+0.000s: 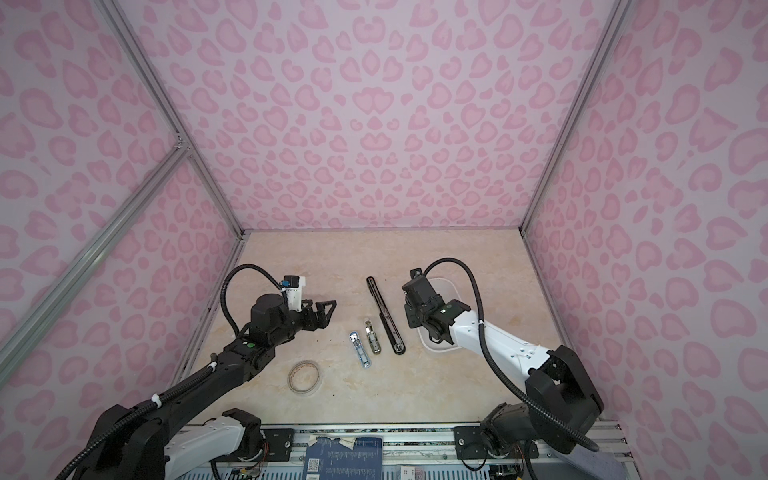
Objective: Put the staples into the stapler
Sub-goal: 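Lift the staple strip with the right gripper and carry it over the beige mini stapler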
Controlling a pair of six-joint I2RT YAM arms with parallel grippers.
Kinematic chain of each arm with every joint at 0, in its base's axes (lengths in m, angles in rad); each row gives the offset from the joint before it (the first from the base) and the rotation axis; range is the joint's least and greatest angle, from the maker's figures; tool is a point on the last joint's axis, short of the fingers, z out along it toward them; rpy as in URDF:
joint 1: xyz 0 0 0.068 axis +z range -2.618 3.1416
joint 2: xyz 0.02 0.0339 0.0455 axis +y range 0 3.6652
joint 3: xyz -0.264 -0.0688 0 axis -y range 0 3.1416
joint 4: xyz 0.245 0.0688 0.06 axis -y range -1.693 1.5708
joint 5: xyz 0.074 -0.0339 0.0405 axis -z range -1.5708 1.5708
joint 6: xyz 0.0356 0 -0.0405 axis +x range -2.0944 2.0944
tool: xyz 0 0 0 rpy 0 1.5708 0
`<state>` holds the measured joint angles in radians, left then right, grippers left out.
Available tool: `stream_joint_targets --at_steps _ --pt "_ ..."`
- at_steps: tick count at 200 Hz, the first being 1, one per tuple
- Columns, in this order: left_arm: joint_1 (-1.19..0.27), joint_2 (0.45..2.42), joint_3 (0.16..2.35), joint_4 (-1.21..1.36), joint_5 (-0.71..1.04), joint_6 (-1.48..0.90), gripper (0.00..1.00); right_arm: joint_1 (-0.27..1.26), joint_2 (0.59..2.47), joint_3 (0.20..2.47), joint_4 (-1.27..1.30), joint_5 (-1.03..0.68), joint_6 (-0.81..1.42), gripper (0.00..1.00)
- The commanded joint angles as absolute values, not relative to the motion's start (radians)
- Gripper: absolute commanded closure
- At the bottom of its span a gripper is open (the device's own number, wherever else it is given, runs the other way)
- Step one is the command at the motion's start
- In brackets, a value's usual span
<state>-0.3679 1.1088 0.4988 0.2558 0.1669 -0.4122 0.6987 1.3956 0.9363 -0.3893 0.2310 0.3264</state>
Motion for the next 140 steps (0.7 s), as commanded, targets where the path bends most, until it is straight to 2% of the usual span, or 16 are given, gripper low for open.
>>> stream_joint_targets --at_steps 1,36,75,86,140 --pt "-0.367 1.111 0.483 0.280 0.141 -0.475 0.05 0.777 1.377 0.906 -0.356 0.275 0.397 0.91" --pt "-0.369 1.100 0.432 0.350 0.197 -0.530 0.03 0.921 1.369 0.858 -0.281 0.327 0.477 0.91" --pt "-0.370 1.044 0.399 0.364 0.165 -0.523 0.02 1.010 1.387 0.842 -0.262 0.342 0.541 0.92" --pt "-0.370 1.012 0.388 0.360 0.149 -0.520 0.00 1.029 1.392 0.839 -0.259 0.359 0.556 0.92" --pt "-0.370 0.863 0.366 0.323 0.149 -0.502 0.04 1.071 1.422 0.857 -0.240 0.372 0.589 0.93"
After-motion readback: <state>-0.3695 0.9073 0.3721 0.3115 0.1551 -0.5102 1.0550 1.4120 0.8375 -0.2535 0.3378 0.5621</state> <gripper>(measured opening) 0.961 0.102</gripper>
